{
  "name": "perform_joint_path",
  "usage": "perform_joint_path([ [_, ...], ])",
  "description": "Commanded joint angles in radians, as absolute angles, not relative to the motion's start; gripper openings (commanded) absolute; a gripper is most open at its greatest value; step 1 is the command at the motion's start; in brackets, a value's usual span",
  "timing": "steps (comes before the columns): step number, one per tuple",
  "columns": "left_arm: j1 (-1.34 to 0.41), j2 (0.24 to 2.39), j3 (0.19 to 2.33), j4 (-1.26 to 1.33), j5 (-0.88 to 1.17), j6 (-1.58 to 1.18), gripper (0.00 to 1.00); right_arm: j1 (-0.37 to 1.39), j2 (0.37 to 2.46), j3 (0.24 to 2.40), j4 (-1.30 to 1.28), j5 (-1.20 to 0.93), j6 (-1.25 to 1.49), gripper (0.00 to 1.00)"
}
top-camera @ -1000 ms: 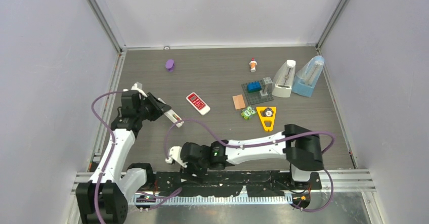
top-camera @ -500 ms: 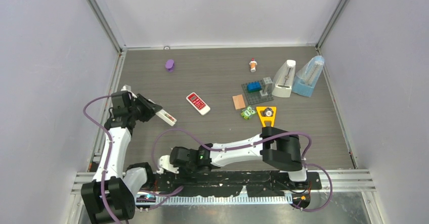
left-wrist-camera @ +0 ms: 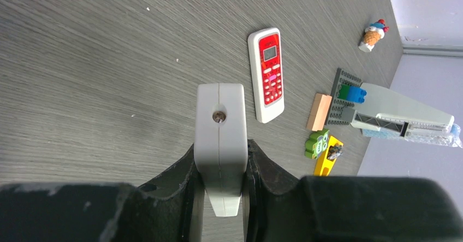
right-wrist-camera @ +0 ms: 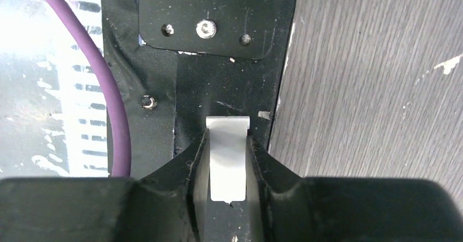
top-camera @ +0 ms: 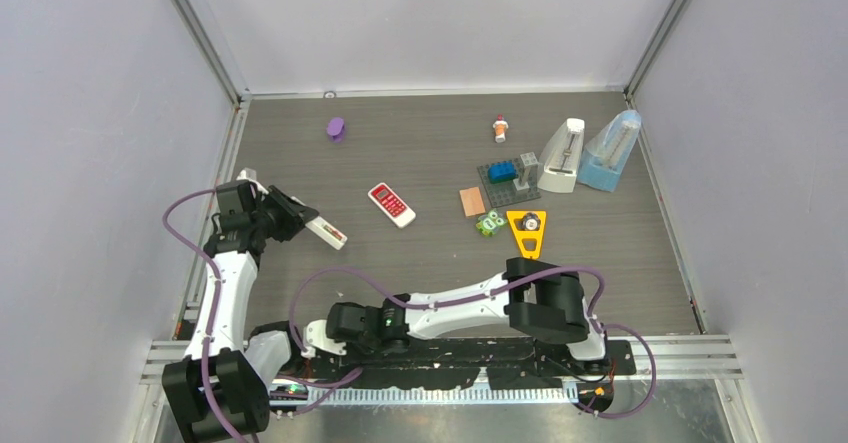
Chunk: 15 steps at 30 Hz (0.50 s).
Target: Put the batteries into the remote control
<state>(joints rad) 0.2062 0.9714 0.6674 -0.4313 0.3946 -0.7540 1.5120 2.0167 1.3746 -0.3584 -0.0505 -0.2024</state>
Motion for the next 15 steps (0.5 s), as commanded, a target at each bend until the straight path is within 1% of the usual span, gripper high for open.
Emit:
perform_joint_path([
  [1,0.214,0.959,0.684,-0.402,0.437,-0.744,0.00,1.502,2.036,1.385,-0.385,0.081,-0.169,0.24],
  [6,0.215,0.948,0.668,-0.396,0.449,-0.749,0.00,1.501,1.974,1.368,-0.368,0.136,-0.105,0.20],
  [15,0.215,0.941,0.654,-0.379,0.481,-0.758,0.00,1.461,1.857,1.333,-0.381,0.187,-0.016,0.18],
])
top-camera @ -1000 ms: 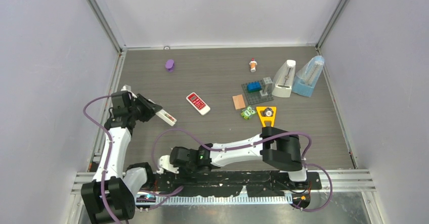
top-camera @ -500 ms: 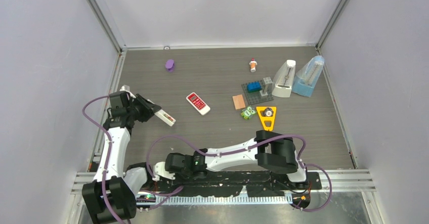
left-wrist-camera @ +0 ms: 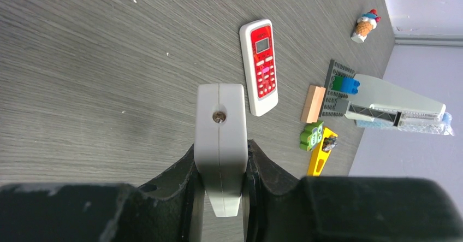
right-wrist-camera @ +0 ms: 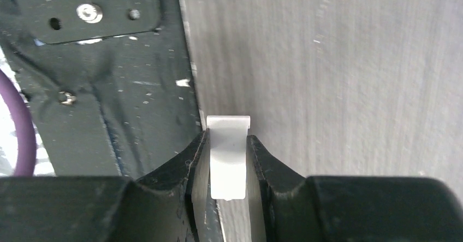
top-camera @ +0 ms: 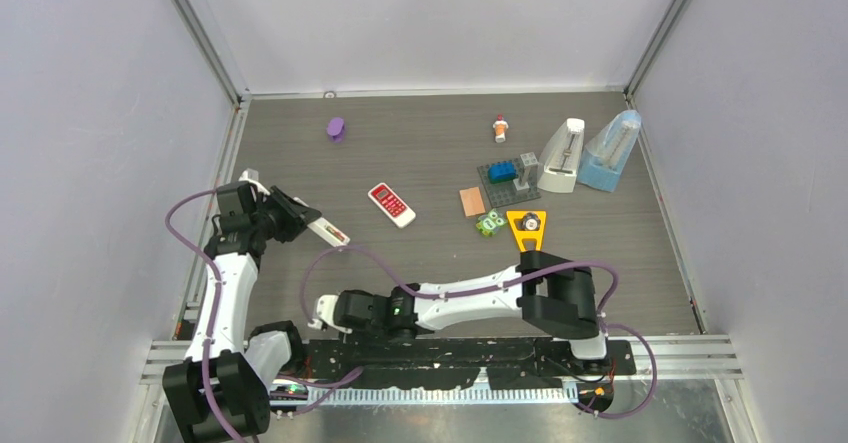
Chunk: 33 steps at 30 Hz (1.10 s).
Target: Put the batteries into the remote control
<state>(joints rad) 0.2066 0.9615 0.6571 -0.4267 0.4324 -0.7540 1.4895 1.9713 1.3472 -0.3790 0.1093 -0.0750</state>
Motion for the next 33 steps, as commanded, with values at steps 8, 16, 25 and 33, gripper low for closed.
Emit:
perform_joint_path([
  [8,0.215,0.940,0.616,-0.339,0.513,-0.779,0.00,1.285,1.815,1.254,-0.433,0.252,0.276,0.18],
  [16,0.211,0.929,0.565,-0.282,0.549,-0.819,0.00,1.069,1.720,1.033,-0.535,0.376,0.849,0.23],
  [25,0.168,0.870,0.508,-0.278,0.573,-0.831,0.00,1.052,1.662,1.046,-0.728,0.498,1.223,0.65],
  [33,0.113,0.778,0.412,-0.236,0.606,-0.844,0.00,1.050,1.552,0.970,-0.758,0.533,1.283,0.64],
])
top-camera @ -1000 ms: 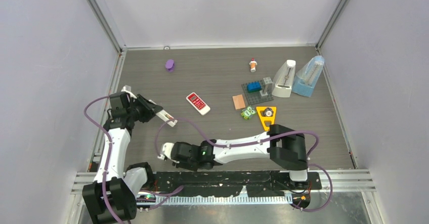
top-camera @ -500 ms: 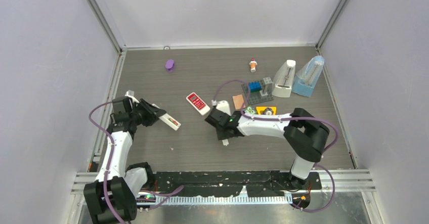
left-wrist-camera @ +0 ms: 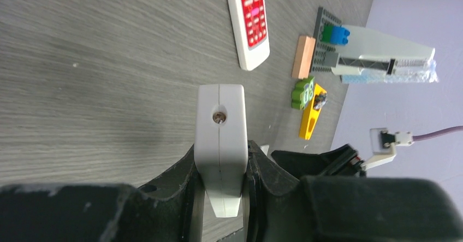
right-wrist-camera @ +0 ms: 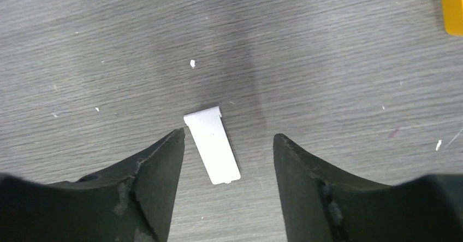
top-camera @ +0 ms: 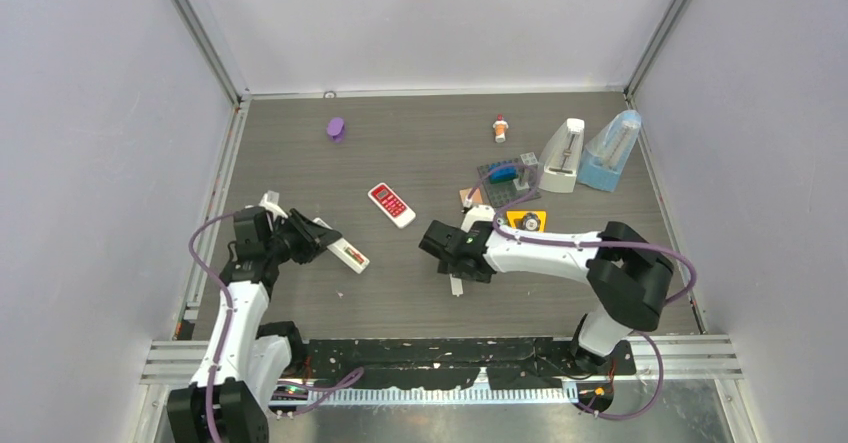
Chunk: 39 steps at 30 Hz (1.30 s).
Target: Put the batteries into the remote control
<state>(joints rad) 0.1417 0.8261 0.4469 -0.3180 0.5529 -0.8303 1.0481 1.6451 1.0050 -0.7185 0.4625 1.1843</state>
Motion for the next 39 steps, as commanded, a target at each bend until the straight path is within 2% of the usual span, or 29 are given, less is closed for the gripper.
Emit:
perform_joint_path([
  [1,0.102,0.767,0.397,-0.220,0.609,-0.852,0.00,1.048,1.545,0.957,-0.758,0.527,1.287,0.60],
  [2,0.090,0.754,0.380,-0.200,0.609,-0.863,0.00,1.048,1.534,0.934,-0.756,0.524,1.293,0.54],
  [4,0.059,0.730,0.341,-0.153,0.599,-0.898,0.00,1.045,1.526,0.908,-0.753,0.513,1.295,0.47],
  [9,-0.066,0.666,0.231,0.023,0.490,-1.026,0.00,1.038,1.545,0.885,-0.754,0.499,1.285,0.37],
  [14,-0.170,0.622,0.122,0.192,0.336,-1.158,0.00,1.037,1.591,0.874,-0.709,0.434,1.258,0.31],
  [19,-0.257,0.561,0.064,0.231,0.156,-1.238,0.00,1.039,1.609,0.873,-0.656,0.347,1.254,0.24],
  [24,-0.356,0.534,0.026,0.247,-0.023,-1.297,0.03,1.045,1.582,0.856,-0.586,0.211,1.293,0.23],
  [29,-0.448,0.601,0.005,0.308,-0.138,-1.343,0.11,1.049,1.590,0.864,-0.479,0.100,1.328,0.22],
  [34,-0.479,0.686,-0.022,0.341,-0.177,-1.349,0.22,1.049,1.577,0.900,-0.499,0.134,1.308,0.22],
  [39,-0.481,0.654,-0.040,0.271,-0.197,-1.358,0.56,1.044,1.504,0.890,-0.548,0.220,1.265,0.27],
])
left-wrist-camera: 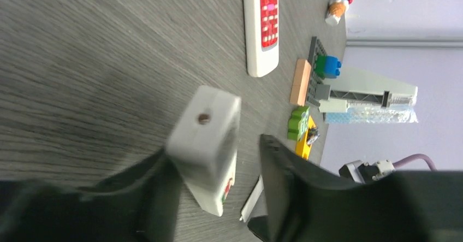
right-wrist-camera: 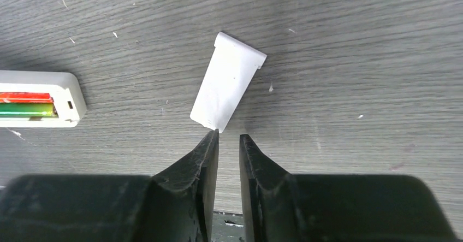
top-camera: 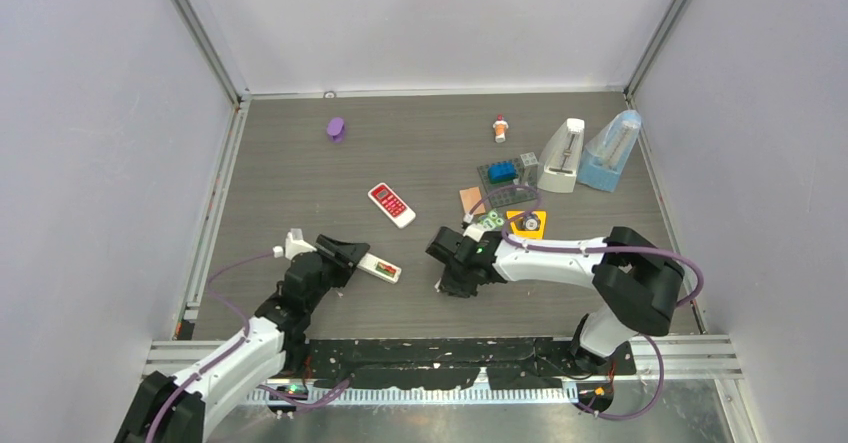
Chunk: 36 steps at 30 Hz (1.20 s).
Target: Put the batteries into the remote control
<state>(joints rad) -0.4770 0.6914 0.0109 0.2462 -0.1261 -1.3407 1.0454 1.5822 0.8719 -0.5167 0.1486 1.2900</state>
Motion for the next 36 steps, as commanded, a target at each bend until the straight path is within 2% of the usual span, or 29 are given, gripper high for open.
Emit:
perform_joint_path([
  [1,-0.482,0.629,-0.039,0.234,-0.204,-1.359,0.62,1.042,1.478,0.885,-0.553,0.230,1.239,0.30],
  [4,-0.482,0.551,-0.025,0.085,-0.225,-1.371,0.75,1.021,1.427,0.890,-0.566,0.270,1.159,0.36],
  [6,-0.482,0.495,-0.005,-0.046,-0.233,-1.392,0.80,1.008,1.407,0.909,-0.589,0.313,1.027,0.45],
  [8,-0.482,0.442,0.010,-0.196,-0.242,-1.424,0.82,0.989,1.395,0.924,-0.584,0.341,0.890,0.53],
  [12,-0.481,0.359,0.077,-0.467,-0.255,-1.492,0.85,0.927,1.416,0.958,-0.554,0.283,0.631,0.60],
  [14,-0.482,0.319,0.092,-0.542,-0.253,-1.514,0.86,0.910,1.468,0.996,-0.554,0.251,0.513,0.62],
  [18,-0.482,0.262,0.117,-0.638,-0.238,-1.531,0.86,0.908,1.609,1.085,-0.574,0.244,0.367,0.58],
  [25,-0.482,0.192,0.170,-0.763,-0.213,-1.484,0.85,0.908,1.739,1.142,-0.544,0.246,0.293,0.61],
  [30,-0.482,0.203,0.166,-0.630,-0.132,-1.343,0.84,0.918,1.787,1.139,-0.575,0.277,0.289,0.61],
  [36,-0.482,0.341,0.216,-0.488,-0.022,-1.168,0.83,0.958,1.769,1.089,-0.643,0.273,0.283,0.60],
])
